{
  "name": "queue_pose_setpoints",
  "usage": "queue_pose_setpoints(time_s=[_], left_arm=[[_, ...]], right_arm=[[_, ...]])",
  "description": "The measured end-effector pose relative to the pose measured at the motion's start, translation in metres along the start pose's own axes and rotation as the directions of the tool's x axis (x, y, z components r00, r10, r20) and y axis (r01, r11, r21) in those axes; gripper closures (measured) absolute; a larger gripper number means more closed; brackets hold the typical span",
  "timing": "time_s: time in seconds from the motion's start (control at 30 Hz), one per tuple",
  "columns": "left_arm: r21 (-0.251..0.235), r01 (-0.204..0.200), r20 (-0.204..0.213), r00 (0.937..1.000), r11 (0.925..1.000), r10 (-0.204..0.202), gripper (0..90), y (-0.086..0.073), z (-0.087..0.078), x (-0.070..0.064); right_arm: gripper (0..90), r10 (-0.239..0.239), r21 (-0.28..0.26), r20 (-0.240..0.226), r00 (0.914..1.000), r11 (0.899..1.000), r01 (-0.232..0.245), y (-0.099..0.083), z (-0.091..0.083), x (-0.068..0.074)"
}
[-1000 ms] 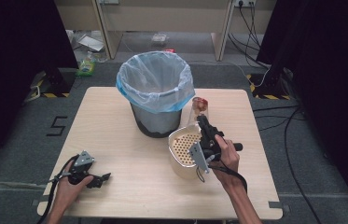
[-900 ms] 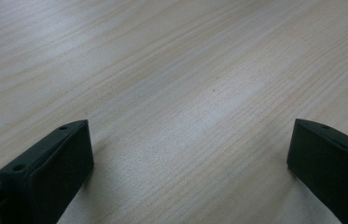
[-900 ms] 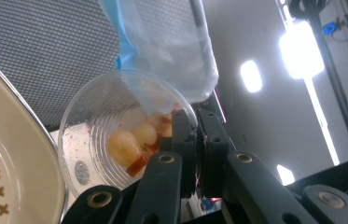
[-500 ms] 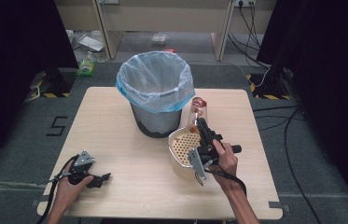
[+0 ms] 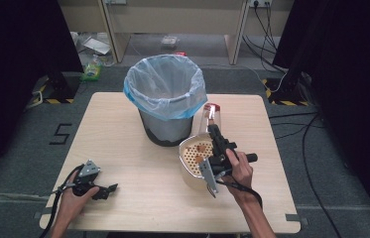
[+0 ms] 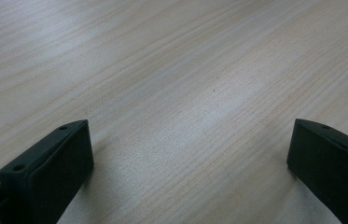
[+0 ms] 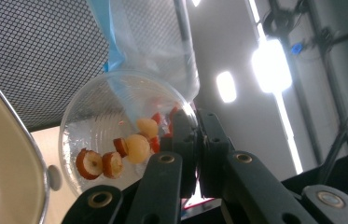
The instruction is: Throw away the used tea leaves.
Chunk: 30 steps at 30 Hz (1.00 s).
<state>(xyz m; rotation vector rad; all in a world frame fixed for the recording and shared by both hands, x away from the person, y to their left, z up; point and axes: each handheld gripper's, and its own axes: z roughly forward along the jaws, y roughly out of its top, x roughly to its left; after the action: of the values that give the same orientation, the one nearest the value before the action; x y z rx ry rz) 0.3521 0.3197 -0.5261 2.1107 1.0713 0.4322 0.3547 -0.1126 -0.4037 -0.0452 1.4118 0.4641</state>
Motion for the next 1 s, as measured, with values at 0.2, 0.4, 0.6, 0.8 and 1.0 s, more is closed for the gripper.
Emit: queue_pose_setpoints(time_s=[0.2,0.4,0.6,0.8,1.0], left_arm=[[0.000,0.000,0.000,1.0000,1.0000,0.000,0.0,0.0000,0.0000,0.0000],[0.001,-0.001,0.000,1.0000,1.0000,0.001,0.0,0.0000,0.0000,0.0000],[0.001,-0.001,-0.001,1.0000,1.0000,0.001,0.0,0.0000,-0.0001,0.0000],[0.001,-0.001,-0.001,1.0000,1.0000,0.001,0.0,0.0000,-0.0001,0.0001],[0.000,0.003,-0.002,1.0000,1.0000,-0.003,0.0,0.0000,-0.0001,-0.0003]], right_arm=[[87.8,-0.013,0.007,-0.005,0.9999,1.000,0.013,0.0017,0.0060,0.0008],[87.8,-0.025,0.011,0.013,0.9996,1.000,0.025,0.0002,0.0008,-0.0013],[87.8,-0.038,-0.017,0.016,0.9992,0.999,0.038,0.0051,-0.0011,0.0009],[87.7,-0.021,-0.025,0.025,0.9995,0.999,0.022,0.0055,0.0005,-0.0041],[87.7,-0.067,0.000,0.035,0.9971,0.998,0.067,0.0014,0.0023,0.0013]])
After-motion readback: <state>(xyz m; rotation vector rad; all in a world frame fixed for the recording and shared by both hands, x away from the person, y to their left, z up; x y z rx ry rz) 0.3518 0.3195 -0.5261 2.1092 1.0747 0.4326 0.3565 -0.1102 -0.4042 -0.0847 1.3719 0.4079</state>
